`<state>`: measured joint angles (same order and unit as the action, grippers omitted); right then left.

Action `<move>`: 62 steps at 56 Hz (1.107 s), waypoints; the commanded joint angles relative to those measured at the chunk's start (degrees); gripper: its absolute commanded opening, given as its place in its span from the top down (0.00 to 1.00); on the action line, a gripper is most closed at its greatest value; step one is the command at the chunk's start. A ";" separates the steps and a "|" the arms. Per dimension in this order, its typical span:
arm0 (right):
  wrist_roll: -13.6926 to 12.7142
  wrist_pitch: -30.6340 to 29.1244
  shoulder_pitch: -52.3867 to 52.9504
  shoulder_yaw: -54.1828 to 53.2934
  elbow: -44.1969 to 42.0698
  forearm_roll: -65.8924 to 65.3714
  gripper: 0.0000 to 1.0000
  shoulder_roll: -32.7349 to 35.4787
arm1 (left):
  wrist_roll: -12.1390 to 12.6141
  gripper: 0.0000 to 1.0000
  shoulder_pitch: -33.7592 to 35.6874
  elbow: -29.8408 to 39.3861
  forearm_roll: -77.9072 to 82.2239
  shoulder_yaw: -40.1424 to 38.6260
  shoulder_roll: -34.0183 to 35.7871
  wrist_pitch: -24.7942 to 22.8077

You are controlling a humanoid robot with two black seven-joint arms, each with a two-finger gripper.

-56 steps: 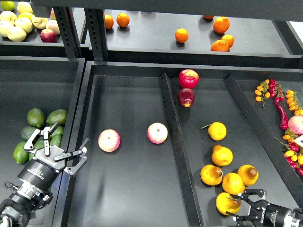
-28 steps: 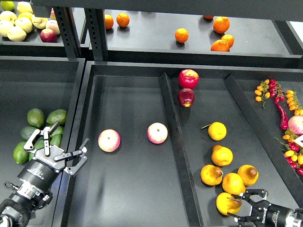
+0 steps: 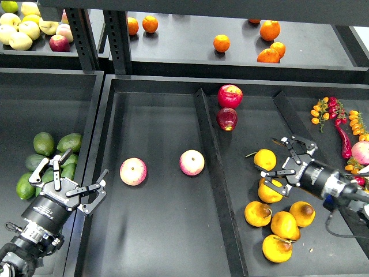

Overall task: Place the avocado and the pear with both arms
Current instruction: 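Move the right gripper back toward the pale apple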

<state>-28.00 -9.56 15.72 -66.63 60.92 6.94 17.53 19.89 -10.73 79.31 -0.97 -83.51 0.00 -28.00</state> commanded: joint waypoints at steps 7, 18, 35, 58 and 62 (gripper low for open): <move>0.00 -0.20 0.01 -6.49 -5.11 -2.19 0.01 -15.06 | 0.15 0.00 0.01 -0.03 0.09 0.11 0.00 0.00; 0.00 -4.06 -2.01 -10.54 -7.83 -2.45 0.01 -17.53 | 0.15 0.00 0.01 -0.03 0.09 0.46 0.00 0.00; 0.00 -14.61 -7.63 -8.35 -11.88 -2.45 0.01 -17.53 | 0.15 0.00 0.01 -0.03 0.17 0.98 0.00 0.00; 0.00 -18.44 -8.34 -6.23 -5.20 10.29 0.01 -17.53 | 0.24 0.00 0.10 -0.03 0.35 1.78 0.00 0.00; 0.00 -18.44 -8.34 -6.32 -2.92 10.55 0.01 -17.53 | 0.24 0.00 0.10 -0.03 0.35 1.78 0.00 0.00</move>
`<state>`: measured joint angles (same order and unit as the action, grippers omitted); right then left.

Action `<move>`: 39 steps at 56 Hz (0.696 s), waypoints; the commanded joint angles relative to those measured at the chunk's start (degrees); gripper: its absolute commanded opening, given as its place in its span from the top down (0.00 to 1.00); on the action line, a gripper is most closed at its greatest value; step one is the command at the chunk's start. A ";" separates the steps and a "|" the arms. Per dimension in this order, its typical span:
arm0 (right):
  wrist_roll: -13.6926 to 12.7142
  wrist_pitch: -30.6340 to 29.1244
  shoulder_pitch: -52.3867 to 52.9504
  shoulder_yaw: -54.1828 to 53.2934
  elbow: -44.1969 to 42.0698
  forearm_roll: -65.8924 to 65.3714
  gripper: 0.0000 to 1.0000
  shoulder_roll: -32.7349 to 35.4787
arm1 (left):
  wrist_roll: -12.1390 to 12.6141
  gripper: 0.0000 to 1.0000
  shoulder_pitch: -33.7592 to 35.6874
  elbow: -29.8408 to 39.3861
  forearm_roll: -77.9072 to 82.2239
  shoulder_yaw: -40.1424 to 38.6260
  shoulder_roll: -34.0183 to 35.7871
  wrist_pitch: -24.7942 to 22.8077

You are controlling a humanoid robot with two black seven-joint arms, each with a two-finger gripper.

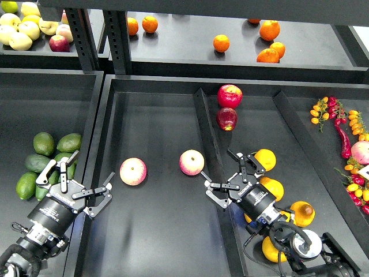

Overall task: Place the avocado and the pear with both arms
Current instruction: 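Move the right gripper back toward the pale apple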

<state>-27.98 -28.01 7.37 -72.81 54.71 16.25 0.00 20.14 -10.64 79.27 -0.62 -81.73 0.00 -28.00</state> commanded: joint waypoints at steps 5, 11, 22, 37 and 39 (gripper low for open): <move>-0.02 0.01 -0.43 -0.14 5.92 1.68 0.01 0.00 | -0.10 0.00 0.01 0.00 0.01 0.00 0.00 0.00; -0.02 0.01 -1.04 -0.14 7.86 1.68 0.01 0.00 | -0.10 0.00 0.01 0.09 0.09 0.00 0.00 0.00; -0.02 0.01 -2.89 -0.14 9.62 1.77 0.01 0.00 | -0.10 0.00 0.01 0.09 0.36 0.00 0.00 0.00; -0.02 0.01 -4.65 -0.22 11.46 1.68 0.01 0.00 | -0.01 0.00 0.01 0.09 0.53 -0.09 0.00 0.00; -0.02 0.01 -4.82 -0.23 11.73 1.68 0.01 0.00 | -0.01 0.00 0.01 0.09 0.53 -0.09 0.00 0.00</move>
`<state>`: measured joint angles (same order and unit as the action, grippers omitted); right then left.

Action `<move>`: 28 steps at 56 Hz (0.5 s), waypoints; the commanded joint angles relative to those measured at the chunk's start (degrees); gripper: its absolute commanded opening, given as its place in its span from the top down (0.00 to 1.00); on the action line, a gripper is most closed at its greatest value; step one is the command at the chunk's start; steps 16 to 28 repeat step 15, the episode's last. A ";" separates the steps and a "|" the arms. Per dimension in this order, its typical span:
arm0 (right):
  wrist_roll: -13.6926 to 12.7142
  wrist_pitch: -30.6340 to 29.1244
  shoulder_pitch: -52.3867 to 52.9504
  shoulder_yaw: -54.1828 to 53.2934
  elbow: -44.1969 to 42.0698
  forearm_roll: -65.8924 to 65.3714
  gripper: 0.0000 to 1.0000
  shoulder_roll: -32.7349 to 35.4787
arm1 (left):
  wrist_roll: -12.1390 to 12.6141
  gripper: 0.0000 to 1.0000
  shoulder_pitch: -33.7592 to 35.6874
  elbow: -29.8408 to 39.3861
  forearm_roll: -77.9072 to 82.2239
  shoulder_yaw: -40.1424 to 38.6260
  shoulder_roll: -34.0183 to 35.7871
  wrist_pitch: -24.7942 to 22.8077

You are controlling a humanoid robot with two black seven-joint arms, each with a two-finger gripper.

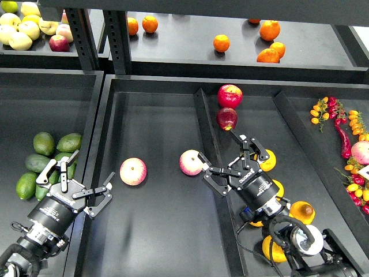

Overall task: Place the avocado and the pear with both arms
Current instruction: 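Move the right gripper back toward the pale apple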

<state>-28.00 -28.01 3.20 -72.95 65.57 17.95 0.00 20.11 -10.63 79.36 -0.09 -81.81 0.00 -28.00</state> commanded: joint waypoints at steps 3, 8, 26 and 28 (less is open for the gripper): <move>0.00 0.01 -0.83 -0.08 1.13 -0.02 0.01 0.00 | 0.02 0.00 0.00 0.00 0.00 -0.01 0.00 0.00; 0.00 0.01 -0.92 -0.08 1.31 -0.02 0.01 0.00 | 0.02 0.00 0.00 0.00 0.00 -0.10 0.00 0.00; 0.00 0.01 -0.92 -0.08 1.66 0.06 0.01 0.00 | 0.02 0.00 0.00 0.00 0.00 -0.10 0.00 0.00; 0.00 0.01 -0.92 -0.08 1.66 0.06 0.01 0.00 | 0.02 0.00 0.00 0.00 0.00 -0.10 0.00 0.00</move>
